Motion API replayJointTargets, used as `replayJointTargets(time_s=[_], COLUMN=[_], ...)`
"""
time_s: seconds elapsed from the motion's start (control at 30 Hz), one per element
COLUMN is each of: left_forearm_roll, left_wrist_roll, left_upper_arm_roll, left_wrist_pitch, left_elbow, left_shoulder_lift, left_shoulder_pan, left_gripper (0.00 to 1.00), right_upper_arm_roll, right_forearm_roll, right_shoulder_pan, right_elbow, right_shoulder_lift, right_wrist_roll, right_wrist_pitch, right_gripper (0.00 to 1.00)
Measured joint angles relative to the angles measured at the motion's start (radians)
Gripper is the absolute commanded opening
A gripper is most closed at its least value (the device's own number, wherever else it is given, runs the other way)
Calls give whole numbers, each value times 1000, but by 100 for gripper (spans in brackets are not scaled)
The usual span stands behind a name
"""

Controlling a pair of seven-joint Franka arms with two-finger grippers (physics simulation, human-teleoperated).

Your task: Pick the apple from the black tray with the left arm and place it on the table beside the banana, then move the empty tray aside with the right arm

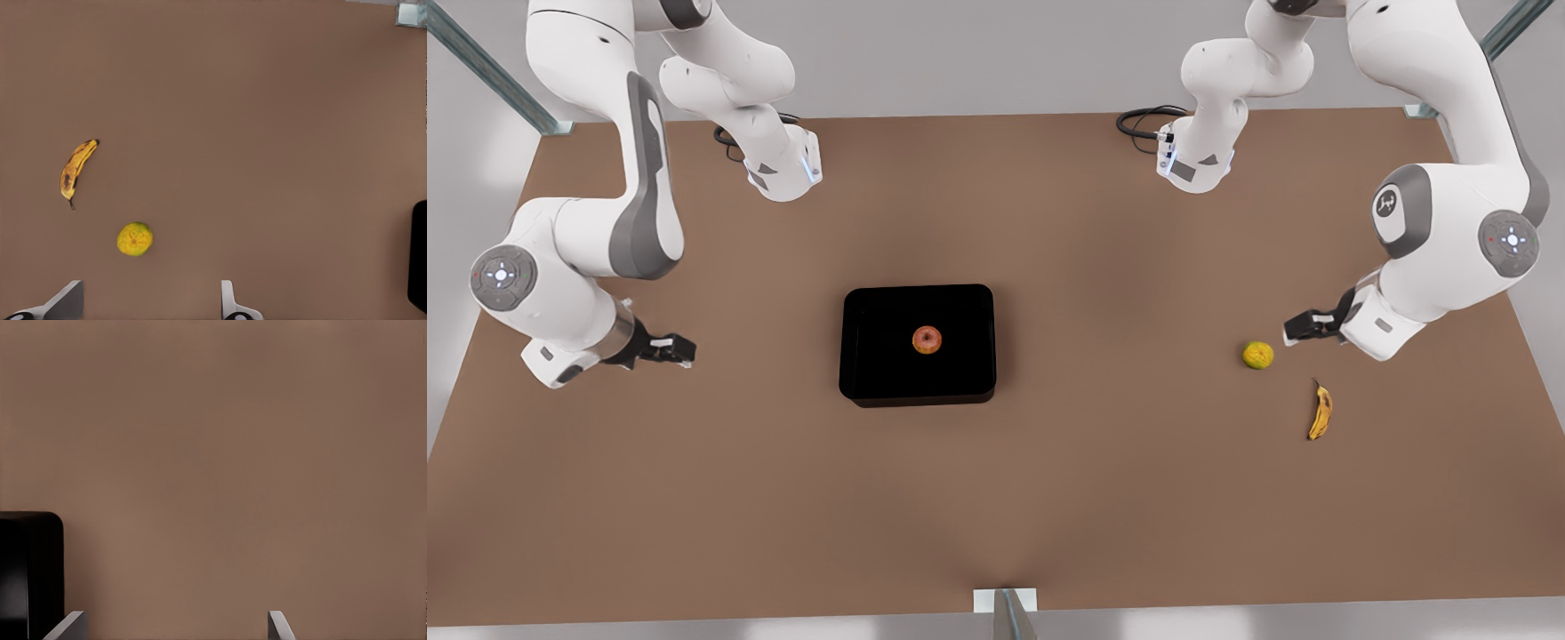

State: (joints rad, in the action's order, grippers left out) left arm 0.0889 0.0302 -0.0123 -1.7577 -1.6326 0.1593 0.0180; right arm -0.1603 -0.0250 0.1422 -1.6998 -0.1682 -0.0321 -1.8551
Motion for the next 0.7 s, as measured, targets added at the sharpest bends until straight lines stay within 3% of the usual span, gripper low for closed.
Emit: replayJointTargets(time_s=[0.13, 0.23, 0.37, 0.6, 0.7], left_forearm_roll=[-18, -33, -48, -124, -181], left_wrist_roll=[-9, 11, 112, 448, 596], left_upper_arm_roll=[8, 13, 16, 92, 81], left_wrist_pitch=[-23, -22, -5, -104, -181], left_elbow=[25, 130, 322, 471, 676], left_shoulder_lift=[15, 85, 275, 556, 742], left_shoulder_pan=[40, 266, 618, 807, 860], left_gripper=[100, 100, 100, 100, 100], right_upper_arm_roll=[-2, -2, -1, -1, -2], right_forearm_roll=[-4, -6, -8, -7, -7], right_shoulder_pan=[-1, 0, 1, 0, 0], right_elbow=[9, 14, 16, 18, 19], right_shoulder_lift=[0, -8, -17, -20, -21], right_wrist_roll=[-3, -5, -8, -13, -14], right_wrist_pitch=[-43, -62, -75, -85, -87], right_gripper=[100, 100, 100, 100, 100])
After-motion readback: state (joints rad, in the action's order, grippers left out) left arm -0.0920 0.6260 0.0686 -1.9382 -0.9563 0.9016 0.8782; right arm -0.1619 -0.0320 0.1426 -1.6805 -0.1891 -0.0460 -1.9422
